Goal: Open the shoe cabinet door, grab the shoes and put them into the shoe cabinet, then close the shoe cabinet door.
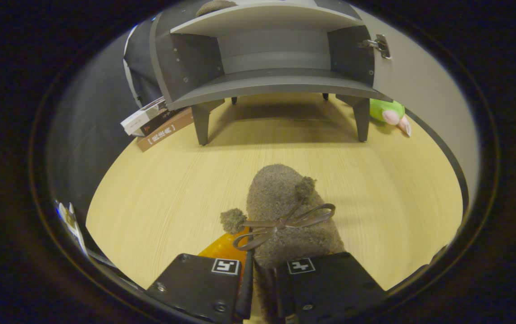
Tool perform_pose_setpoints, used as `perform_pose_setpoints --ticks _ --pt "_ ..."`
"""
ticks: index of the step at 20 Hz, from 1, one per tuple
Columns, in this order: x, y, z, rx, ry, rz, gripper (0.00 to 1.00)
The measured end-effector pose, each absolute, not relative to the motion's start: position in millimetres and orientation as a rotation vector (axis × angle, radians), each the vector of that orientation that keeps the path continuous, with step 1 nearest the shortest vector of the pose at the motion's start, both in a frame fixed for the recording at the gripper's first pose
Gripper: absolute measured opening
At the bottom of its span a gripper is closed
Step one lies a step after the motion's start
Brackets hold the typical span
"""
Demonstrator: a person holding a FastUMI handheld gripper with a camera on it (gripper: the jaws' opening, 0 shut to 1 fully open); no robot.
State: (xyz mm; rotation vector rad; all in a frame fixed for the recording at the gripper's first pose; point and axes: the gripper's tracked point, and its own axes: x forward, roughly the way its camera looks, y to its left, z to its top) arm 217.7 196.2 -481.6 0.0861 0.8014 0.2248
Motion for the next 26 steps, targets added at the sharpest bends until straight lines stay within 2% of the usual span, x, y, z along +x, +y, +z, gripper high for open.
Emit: perform_pose_setpoints --ticks 2,4,12,26 --pt "212.2 199.9 -477.5 0.094 0.833 0.253 0.13" --pt "209.4 202.6 -457.4 0.146 0.836 0.271 0.07" --pt "192.6 191.8 -342.6 0.131 0.676 0.311 0.07" --pt "164.3 187.4 -100.3 0.065 0.261 0.238 0.06"
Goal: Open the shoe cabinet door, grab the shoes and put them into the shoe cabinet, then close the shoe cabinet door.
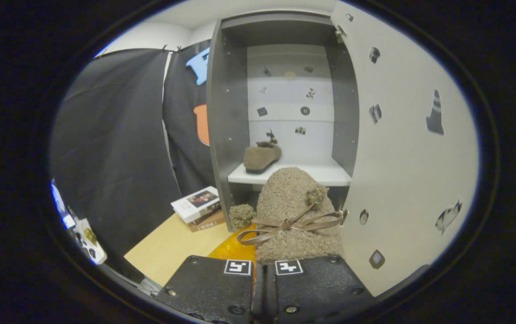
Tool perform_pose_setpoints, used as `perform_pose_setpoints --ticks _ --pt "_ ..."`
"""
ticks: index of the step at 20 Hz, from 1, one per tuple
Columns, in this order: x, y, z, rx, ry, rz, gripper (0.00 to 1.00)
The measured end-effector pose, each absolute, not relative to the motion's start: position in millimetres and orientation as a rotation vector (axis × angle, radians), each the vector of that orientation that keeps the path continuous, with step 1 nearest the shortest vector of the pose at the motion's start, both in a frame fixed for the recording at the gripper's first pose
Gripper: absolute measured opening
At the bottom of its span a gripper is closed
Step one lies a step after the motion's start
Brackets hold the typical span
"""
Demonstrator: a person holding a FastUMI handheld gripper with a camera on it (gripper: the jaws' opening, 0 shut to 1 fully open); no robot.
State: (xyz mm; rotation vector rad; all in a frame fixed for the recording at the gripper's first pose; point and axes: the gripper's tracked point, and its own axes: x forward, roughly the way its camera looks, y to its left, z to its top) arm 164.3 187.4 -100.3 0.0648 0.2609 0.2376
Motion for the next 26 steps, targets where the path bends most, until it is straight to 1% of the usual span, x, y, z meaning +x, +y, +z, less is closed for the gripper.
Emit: perform_pose_setpoints --ticks 3,7,12,14,18,22,26 --pt "180.1 182.9 -60.2 0.054 0.196 0.210 0.07" --pt "210.5 181.2 -20.4 0.073 0.161 0.196 0.07" --pt "275.2 184.1 13.4 0.044 0.107 0.180 0.07" --pt "311.1 189.5 21.3 0.042 0.102 0.176 0.06" --pt "374.0 191.4 25.0 0.052 0.105 0.168 0.07" --pt "438.2 189.6 12.9 0.075 0.146 0.164 0.07" --pt "502.7 174.7 -17.7 0.096 0.203 0.100 0.07"
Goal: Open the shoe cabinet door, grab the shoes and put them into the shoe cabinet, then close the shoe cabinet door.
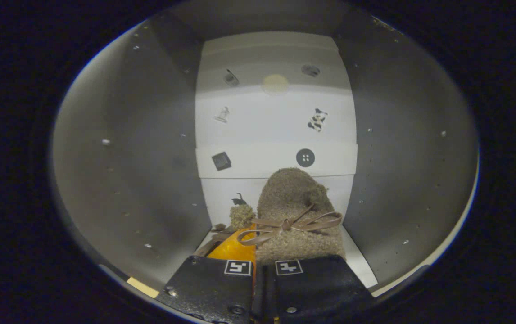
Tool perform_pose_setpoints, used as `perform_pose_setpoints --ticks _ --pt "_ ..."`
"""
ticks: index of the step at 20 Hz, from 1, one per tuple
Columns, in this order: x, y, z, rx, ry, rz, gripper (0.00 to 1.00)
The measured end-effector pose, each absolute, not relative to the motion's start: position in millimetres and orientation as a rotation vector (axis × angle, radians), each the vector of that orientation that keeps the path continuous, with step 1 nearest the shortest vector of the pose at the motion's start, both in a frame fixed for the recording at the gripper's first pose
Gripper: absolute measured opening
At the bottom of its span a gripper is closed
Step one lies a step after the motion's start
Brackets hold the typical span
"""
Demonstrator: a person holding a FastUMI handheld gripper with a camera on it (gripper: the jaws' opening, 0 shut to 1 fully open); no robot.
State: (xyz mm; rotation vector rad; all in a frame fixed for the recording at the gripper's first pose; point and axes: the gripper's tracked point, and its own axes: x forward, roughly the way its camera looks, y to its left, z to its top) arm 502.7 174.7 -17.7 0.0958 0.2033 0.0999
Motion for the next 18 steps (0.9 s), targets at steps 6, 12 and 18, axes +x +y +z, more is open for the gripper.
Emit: perform_pose_setpoints --ticks 6,12,18 --pt "560.2 167.4 -89.6 0.182 0.342 0.051 0.07" --pt "572.3 170.7 -112.8 0.236 0.477 0.054 0.07" --pt "570.9 172.8 -116.5 0.200 0.496 0.056 0.07"
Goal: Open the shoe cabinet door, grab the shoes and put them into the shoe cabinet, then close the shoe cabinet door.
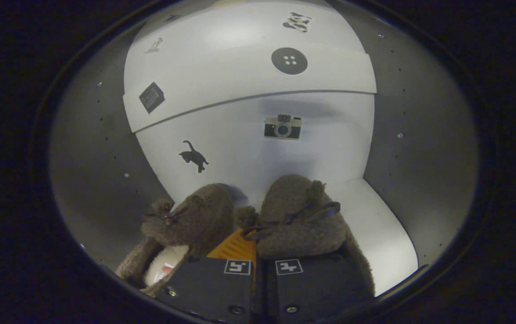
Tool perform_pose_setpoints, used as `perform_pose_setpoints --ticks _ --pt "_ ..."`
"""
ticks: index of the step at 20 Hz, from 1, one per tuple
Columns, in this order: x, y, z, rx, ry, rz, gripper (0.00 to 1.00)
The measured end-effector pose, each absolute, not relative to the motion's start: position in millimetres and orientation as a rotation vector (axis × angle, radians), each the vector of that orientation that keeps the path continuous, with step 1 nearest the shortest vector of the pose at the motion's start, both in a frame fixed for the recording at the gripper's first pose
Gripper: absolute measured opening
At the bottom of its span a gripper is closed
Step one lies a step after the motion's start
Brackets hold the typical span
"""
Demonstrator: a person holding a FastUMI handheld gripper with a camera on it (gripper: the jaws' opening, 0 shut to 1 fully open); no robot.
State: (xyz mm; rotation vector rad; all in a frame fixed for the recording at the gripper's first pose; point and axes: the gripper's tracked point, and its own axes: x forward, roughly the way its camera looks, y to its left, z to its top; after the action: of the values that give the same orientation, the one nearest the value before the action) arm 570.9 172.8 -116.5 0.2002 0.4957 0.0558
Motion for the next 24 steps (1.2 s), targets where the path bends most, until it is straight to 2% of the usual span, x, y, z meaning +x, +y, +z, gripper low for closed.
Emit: perform_pose_setpoints --ticks 3,4,7,9,12,14,18,24 --pt "567.9 171.2 -117.0 0.176 0.501 0.037 0.08" --pt "565.8 178.1 -116.2 0.178 0.507 0.070 0.12" --pt "551.3 183.5 -106.5 0.160 0.495 0.084 0.58" --pt "540.9 185.4 -96.7 0.173 0.468 0.092 0.60" --pt "520.5 182.4 -86.3 0.163 0.439 0.089 0.76" --pt "511.4 180.4 -79.1 0.155 0.414 0.082 0.75" --pt "481.1 176.8 -63.3 0.137 0.375 0.082 0.86" --pt "400.6 171.6 -7.2 0.080 0.235 0.092 0.86"
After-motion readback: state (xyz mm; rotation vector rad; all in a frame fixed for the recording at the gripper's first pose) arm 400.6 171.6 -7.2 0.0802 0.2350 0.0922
